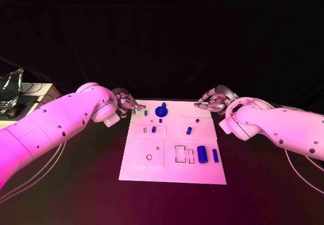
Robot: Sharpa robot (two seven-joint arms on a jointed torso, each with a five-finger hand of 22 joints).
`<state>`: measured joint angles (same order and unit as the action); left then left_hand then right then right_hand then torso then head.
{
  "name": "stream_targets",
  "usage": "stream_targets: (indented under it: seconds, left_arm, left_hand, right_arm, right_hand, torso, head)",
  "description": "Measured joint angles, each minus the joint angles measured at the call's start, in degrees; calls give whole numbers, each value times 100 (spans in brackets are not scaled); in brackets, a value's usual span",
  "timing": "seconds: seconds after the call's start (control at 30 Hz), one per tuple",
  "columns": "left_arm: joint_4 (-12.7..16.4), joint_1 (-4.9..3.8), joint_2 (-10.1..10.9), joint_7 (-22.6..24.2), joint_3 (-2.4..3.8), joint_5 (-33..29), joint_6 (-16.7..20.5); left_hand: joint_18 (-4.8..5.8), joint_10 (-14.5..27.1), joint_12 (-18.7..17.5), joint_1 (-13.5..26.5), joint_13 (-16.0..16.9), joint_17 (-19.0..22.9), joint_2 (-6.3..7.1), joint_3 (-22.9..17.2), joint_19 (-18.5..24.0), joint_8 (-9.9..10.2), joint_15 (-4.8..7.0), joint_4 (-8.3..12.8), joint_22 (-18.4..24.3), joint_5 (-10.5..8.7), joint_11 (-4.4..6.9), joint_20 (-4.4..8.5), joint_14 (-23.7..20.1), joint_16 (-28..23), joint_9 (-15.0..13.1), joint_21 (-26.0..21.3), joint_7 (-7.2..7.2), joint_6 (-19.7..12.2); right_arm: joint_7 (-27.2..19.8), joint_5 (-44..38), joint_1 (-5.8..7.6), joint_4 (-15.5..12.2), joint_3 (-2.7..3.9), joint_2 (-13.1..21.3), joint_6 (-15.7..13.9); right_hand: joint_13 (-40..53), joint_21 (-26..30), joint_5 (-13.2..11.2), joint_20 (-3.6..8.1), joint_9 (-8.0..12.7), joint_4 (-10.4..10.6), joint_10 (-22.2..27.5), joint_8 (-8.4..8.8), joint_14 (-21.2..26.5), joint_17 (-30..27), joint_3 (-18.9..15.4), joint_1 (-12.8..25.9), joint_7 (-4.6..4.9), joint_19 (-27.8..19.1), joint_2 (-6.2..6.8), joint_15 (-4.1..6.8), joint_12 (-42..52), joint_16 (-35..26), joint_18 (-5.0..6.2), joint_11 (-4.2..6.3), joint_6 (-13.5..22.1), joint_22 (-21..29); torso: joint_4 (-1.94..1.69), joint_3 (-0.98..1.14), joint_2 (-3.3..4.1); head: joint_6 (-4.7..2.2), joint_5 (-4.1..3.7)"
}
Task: Assemble the parts on the task board
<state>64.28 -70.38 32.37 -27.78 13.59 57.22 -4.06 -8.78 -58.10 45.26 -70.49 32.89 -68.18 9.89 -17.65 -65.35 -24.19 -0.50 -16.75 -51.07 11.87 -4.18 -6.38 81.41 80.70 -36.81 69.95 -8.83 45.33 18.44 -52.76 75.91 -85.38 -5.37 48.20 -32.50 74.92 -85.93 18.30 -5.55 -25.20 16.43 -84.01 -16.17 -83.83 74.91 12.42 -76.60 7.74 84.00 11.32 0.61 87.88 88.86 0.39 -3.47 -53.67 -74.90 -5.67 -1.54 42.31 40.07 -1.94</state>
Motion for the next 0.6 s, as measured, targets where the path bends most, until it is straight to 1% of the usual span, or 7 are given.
stream_targets:
  seconds: [0.07,0.13,0.2,0.23,0.47,0.5,0.6]
  left_arm:
    - [-138,-1,-55,64,0,30,48]
    - [-237,-2,-100,103,-1,64,78]
    - [-347,-2,-157,137,-3,104,100]
    - [-397,-3,-184,148,-3,123,107]
    - [-740,-7,-376,176,-10,284,146]
    - [-798,-13,-408,176,-14,312,146]
    - [-903,-32,-469,170,-28,368,136]
  left_hand:
    - [87,-58,84,0,-21,-201,0,0,-173,-100,34,0,-252,0,31,20,96,120,29,163,49,81]
    - [93,-103,172,0,-23,-401,0,0,-326,-203,53,0,-483,0,61,41,200,228,31,307,89,135]
    - [175,-154,253,17,-23,-582,18,6,-453,-294,72,1,-686,0,88,66,236,319,31,431,114,160]
    - [175,-174,291,66,-23,-638,58,57,-501,-329,71,-3,-763,0,90,73,236,357,31,480,114,160]
    - [177,-204,471,347,-22,-678,60,371,-642,-499,90,-7,-1058,0,120,116,254,441,42,653,114,160]
    - [243,-204,503,373,-23,-678,33,418,-691,-533,90,-15,-1115,0,120,120,254,473,48,694,114,160]
    - [263,-245,580,396,-22,-677,11,503,-795,-631,103,-9,-1267,0,161,128,267,530,48,786,170,215]
  right_arm:
    - [-12,9,0,-1,0,3,-6]
    - [-18,16,0,-6,0,4,-8]
    - [-25,22,1,-11,0,6,-11]
    - [-27,24,2,-13,0,7,-12]
    - [-32,29,4,-38,0,11,-15]
    - [-32,29,4,-40,0,11,-15]
    - [-32,29,9,-45,0,9,-16]
  right_hand:
    - [0,0,0,0,-3,0,0,0,0,0,0,0,0,0,0,0,0,0,0,0,0,0]
    - [0,0,23,0,-5,0,0,0,0,0,0,0,0,0,0,0,0,0,0,0,0,0]
    - [-1,0,23,0,-6,0,0,0,0,0,0,0,0,0,0,0,0,0,0,0,0,0]
    - [-1,0,23,0,-6,0,0,0,0,0,0,0,0,0,0,0,0,0,0,0,0,0]
    - [-1,0,23,0,-5,0,0,0,0,0,0,0,0,0,0,0,0,0,0,0,0,-5]
    - [-1,0,23,0,-5,0,0,0,0,0,0,0,0,0,0,0,0,0,0,0,0,-5]
    - [-1,0,23,0,-5,0,0,0,0,0,0,0,0,0,0,0,0,0,0,0,0,-4]
  torso:
    - [2,-1,4]
    - [3,-2,7]
    - [9,-2,13]
    - [11,-3,17]
    - [36,-8,60]
    - [38,-9,66]
    - [46,-9,85]
  head:
    - [-4,2]
    - [-5,5]
    - [-9,8]
    - [-13,10]
    - [-68,56]
    - [-73,62]
    - [-84,71]
